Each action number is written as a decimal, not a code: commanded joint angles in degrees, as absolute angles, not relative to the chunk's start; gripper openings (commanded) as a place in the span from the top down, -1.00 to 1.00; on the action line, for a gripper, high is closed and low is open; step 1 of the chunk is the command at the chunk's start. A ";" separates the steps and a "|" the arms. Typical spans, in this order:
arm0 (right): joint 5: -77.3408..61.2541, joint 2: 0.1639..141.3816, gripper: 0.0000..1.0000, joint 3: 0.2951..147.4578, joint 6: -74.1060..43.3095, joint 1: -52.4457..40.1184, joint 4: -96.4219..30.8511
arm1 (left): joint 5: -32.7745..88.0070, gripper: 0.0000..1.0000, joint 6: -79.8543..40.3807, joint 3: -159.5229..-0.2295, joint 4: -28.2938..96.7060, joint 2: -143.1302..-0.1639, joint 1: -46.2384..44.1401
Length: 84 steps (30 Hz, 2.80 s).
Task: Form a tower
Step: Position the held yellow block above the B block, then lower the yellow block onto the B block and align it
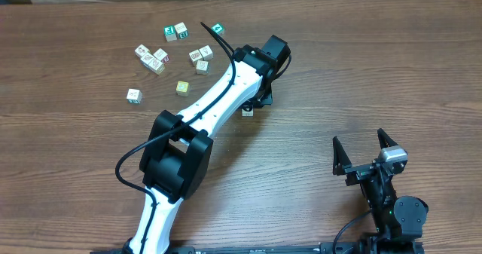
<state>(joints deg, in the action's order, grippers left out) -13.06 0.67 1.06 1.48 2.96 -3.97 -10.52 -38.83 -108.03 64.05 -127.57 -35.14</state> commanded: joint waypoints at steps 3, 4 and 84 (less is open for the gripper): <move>-12.51 0.16 -1.00 0.47 1.37 2.74 -3.73 | -10.72 0.91 -38.11 -107.77 63.79 -128.16 -34.85; -12.51 0.16 -1.00 0.45 1.37 2.74 -3.73 | -10.72 0.89 -38.13 -107.74 63.79 -128.16 -34.85; -12.51 0.16 -1.00 0.47 1.37 2.74 -3.73 | -10.48 0.37 -37.69 -107.72 63.57 -128.16 -34.94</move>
<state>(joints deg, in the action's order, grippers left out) -13.08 0.67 1.06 1.48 2.96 -3.99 -10.52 -38.39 -108.03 63.61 -127.57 -35.14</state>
